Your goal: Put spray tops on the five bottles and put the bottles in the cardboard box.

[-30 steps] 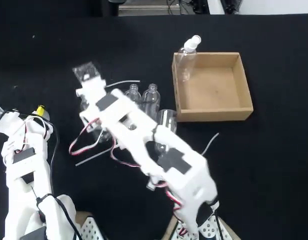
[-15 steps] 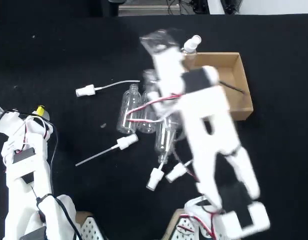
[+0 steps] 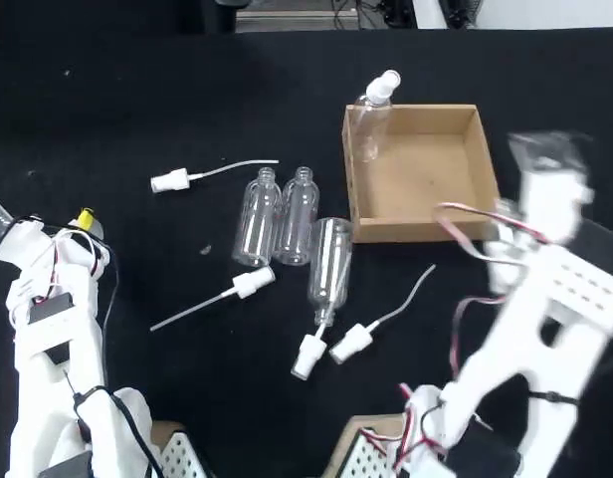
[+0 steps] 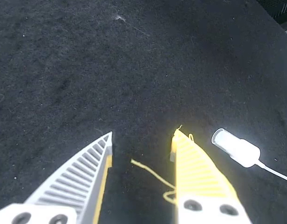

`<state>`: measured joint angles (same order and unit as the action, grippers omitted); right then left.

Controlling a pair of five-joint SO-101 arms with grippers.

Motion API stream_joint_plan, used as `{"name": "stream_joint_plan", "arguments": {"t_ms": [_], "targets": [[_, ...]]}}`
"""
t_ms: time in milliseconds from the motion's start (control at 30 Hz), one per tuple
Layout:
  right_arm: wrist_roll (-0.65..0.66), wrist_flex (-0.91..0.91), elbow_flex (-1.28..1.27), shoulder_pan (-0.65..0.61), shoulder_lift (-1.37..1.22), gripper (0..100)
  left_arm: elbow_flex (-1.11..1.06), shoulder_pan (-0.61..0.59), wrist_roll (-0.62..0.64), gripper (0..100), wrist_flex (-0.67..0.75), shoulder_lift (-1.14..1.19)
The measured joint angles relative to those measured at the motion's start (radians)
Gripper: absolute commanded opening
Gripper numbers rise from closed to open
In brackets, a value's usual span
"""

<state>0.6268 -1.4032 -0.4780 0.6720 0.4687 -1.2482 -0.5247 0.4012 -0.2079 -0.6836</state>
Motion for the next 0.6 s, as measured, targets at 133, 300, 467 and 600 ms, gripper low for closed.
{"name": "stream_joint_plan", "arguments": {"t_ms": [133,300,467,600], "targets": [[0.092,0.137,-0.021,0.186,-0.149,1.1,0.000,0.023,0.000,20,0.000,0.000],[0.117,0.236,0.040,0.290,-0.433,1.4,0.000,0.028,0.000,20,0.000,0.000],[0.117,0.195,0.206,0.298,-0.690,15.3,0.000,0.029,0.000,20,0.000,0.000],[0.117,0.072,0.365,0.298,-0.835,25.1,0.000,0.029,0.000,20,0.000,0.000]]}}
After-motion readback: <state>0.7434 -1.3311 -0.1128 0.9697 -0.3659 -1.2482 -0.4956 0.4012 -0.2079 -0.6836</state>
